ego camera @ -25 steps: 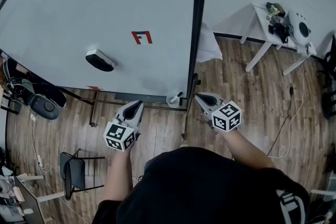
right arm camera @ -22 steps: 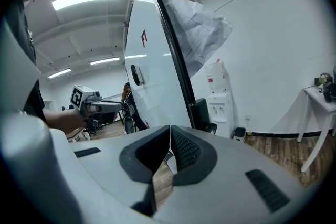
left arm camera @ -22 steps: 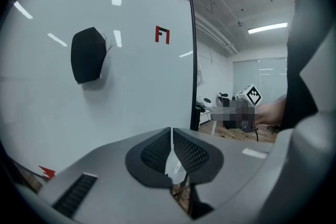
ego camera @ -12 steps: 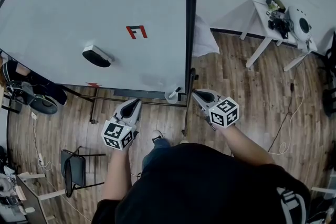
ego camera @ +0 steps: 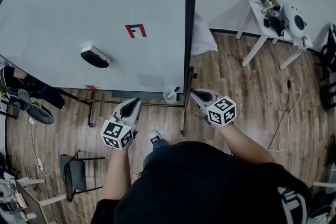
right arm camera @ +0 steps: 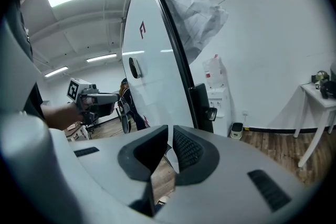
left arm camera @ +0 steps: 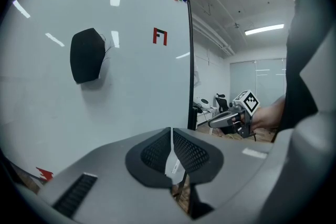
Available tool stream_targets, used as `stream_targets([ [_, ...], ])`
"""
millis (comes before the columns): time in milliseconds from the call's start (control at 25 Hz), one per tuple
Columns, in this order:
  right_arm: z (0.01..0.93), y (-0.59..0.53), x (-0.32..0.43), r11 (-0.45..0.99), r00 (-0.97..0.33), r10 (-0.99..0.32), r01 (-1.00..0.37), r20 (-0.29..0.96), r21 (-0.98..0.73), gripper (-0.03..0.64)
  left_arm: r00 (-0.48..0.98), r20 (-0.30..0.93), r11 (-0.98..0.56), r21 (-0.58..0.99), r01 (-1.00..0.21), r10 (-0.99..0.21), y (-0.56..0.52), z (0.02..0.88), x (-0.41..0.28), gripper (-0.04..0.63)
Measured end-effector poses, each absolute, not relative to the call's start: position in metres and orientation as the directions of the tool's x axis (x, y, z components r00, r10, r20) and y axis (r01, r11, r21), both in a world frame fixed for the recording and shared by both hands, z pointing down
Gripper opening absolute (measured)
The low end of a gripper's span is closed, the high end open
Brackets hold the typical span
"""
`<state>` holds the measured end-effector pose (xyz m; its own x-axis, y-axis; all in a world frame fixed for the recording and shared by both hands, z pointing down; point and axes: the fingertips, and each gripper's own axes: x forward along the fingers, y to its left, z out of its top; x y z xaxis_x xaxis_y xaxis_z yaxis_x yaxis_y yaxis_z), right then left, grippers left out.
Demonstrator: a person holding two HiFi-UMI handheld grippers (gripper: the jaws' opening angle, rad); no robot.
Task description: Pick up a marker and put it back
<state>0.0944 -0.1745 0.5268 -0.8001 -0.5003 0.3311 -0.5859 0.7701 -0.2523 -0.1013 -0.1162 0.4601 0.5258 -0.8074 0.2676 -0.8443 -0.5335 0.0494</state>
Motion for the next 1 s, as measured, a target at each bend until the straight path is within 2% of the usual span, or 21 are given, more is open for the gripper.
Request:
stream_targets([
  [1000,0.618,-0.196,0.047,0.647,-0.712,-0.522,-0.690,0.470,-0.326,0.081,0.575,0.309,-0.575,0.101,-0.812,-0.758,-0.132,0.491,-0.144,0.026],
])
